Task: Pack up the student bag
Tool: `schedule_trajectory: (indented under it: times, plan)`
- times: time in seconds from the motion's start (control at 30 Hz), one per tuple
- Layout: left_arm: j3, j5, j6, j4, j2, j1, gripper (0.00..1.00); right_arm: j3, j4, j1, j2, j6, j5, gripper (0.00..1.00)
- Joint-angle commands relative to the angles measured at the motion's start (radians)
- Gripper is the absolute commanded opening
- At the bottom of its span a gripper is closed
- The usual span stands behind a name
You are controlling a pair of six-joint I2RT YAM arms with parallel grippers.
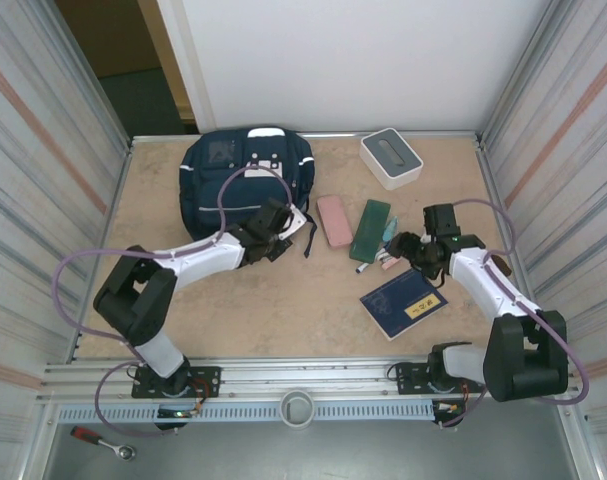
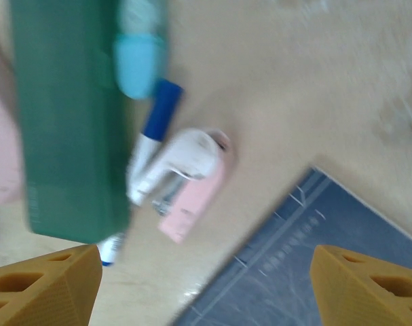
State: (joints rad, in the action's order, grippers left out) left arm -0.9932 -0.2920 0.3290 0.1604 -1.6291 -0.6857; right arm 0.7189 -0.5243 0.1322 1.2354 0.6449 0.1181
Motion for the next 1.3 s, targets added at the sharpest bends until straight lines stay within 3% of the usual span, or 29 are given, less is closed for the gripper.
schedule_trajectory:
  times: [0.0, 0.23, 0.5, 0.6, 0.77, 1.03, 1.13, 1.27]
  plan:
    - [0.038, 0.104, -0.13, -0.011, 0.149, -0.005, 0.57, -0.051, -0.034, 0.059, -0.016, 0.072, -0.07, 0.78]
    - [0.14, 0.224, -0.338, -0.032, 0.287, 0.013, 0.61, -0.124, -0.007, 0.251, 0.033, 0.165, -0.083, 0.76]
    - [0.231, 0.386, -0.543, -0.06, 0.368, 0.172, 0.61, -0.136, 0.097, 0.557, 0.068, 0.371, -0.115, 0.74]
    - [0.248, 0.405, -0.561, -0.061, 0.397, 0.204, 0.62, -0.083, 0.14, 0.638, 0.136, 0.398, -0.125, 0.73]
    - [0.233, 0.342, -0.629, 0.027, 0.428, 0.252, 0.63, 0.051, 0.199, 0.756, 0.301, 0.401, -0.116, 0.72]
    - [0.295, 0.38, -0.688, 0.033, 0.48, 0.27, 0.68, 0.326, 0.259, 0.831, 0.533, 0.219, 0.011, 0.71]
    - [0.345, 0.443, -0.719, 0.008, 0.512, 0.274, 0.71, 0.351, 0.216, 0.83, 0.482, 0.138, -0.008, 0.72]
    - [0.379, 0.578, -0.739, -0.001, 0.513, 0.236, 0.71, 0.239, 0.185, 0.789, 0.33, 0.133, 0.005, 0.77]
